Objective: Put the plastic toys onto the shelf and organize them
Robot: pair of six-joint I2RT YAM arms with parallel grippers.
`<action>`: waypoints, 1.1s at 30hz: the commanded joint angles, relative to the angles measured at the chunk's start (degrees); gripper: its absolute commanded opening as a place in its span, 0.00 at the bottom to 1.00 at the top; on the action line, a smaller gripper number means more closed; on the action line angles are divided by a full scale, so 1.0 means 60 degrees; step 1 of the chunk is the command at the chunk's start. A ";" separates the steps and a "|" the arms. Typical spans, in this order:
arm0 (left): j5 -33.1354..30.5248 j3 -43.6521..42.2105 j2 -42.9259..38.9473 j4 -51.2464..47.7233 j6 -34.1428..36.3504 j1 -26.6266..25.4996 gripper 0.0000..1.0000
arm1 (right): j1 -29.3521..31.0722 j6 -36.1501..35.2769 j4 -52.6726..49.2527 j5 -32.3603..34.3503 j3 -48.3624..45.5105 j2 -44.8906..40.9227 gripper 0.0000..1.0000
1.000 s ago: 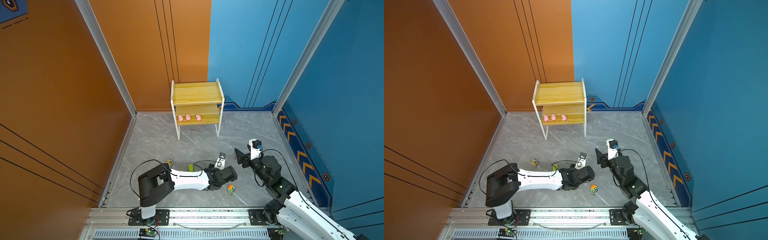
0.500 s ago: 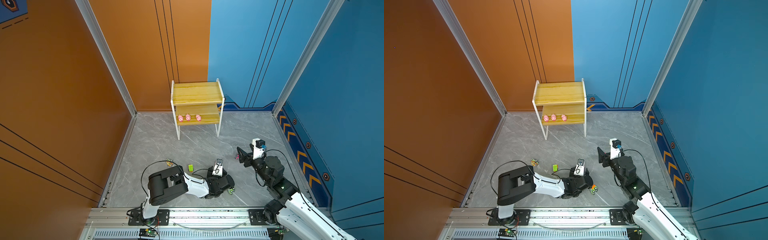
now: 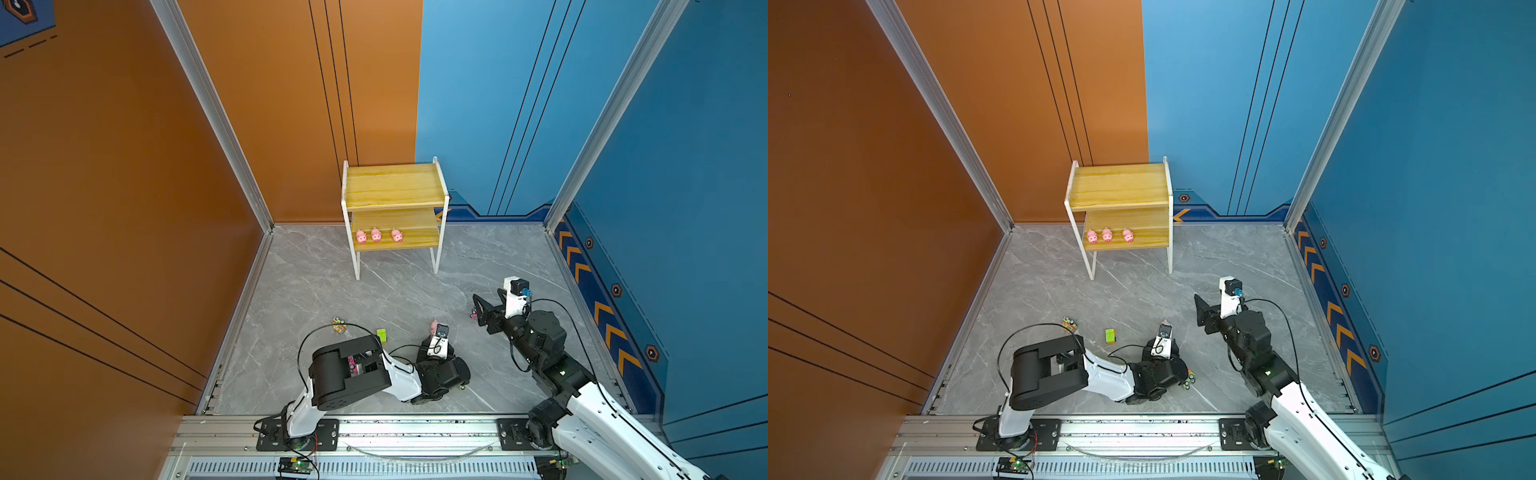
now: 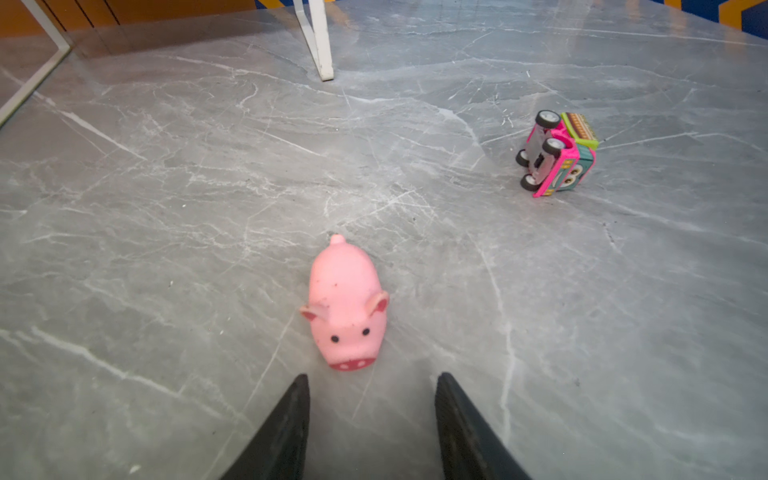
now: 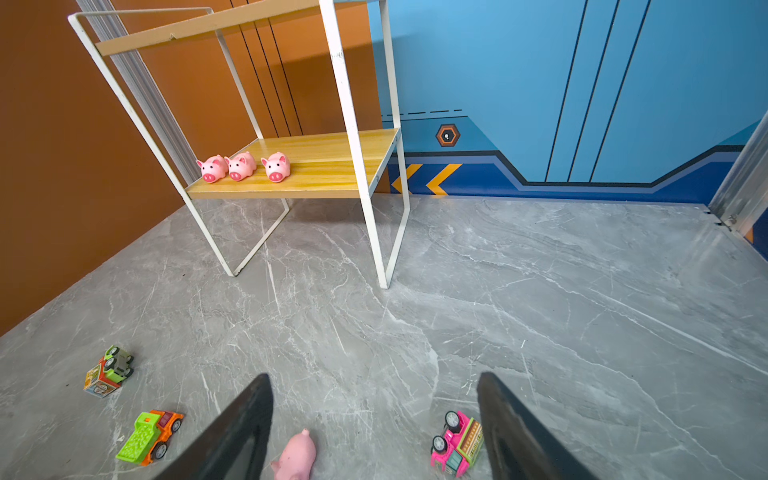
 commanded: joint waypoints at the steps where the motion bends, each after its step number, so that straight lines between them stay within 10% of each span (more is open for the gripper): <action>1: -0.0355 -0.0105 0.0189 0.0079 -0.0318 0.0152 0.45 | -0.0095 0.0187 0.0313 -0.0221 -0.0162 -0.0115 0.78; 21: 0.1263 -0.1733 -0.0104 0.4312 0.2196 0.0789 0.10 | -0.0255 0.0260 0.0392 -0.0373 -0.0182 -0.0118 0.78; 30: 0.2693 -0.2386 -0.1052 0.4379 0.2868 0.1169 0.08 | -0.0271 0.0265 0.0422 -0.0385 -0.0186 -0.0084 0.78; 33: 0.2972 -0.2343 -0.1034 0.4356 0.2771 0.1227 0.21 | -0.0271 0.0269 0.0423 -0.0386 -0.0194 -0.0073 0.78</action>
